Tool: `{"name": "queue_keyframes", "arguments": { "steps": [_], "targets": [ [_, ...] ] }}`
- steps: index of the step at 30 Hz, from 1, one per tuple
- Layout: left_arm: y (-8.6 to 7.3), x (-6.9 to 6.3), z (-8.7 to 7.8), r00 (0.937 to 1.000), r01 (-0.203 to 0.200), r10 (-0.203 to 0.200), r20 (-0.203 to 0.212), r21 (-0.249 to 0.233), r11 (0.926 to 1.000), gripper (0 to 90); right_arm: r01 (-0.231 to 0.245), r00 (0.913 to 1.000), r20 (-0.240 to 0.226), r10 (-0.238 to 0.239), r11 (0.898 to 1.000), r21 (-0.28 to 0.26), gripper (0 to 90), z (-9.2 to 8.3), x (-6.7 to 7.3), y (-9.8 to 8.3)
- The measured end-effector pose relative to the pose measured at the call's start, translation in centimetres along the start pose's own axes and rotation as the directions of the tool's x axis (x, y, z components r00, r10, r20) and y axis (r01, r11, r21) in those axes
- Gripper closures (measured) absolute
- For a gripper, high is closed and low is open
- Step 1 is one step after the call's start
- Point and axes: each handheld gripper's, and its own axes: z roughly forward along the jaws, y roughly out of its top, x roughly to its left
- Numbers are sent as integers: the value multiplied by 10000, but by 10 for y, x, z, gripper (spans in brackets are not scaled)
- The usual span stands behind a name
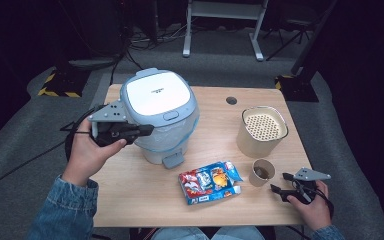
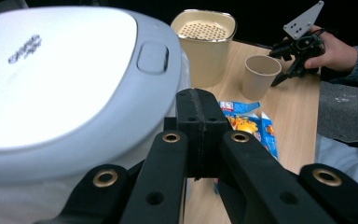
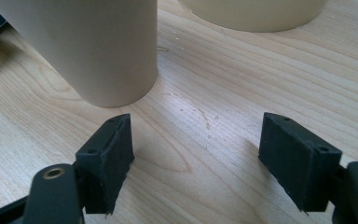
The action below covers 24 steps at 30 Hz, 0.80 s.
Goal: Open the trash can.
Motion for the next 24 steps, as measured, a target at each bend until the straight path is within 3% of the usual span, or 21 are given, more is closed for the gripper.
{"name": "queue_keyframes", "arguments": {
  "steps": [12,19,24],
  "targets": [
    [32,24,32,9998,-127,126,183,54,9999,900,-11,10000,-21,11,10000,-3,262,0,0,0],
    [39,27,45,9973,-286,285,674,13,9996,900,-10,10000,-20,10,10000,0,262,0,0,0],
    [38,30,50,9978,-140,128,651,192,9997,900,-6,10000,-18,6,10000,-1,262,0,0,0]
  ]
}}
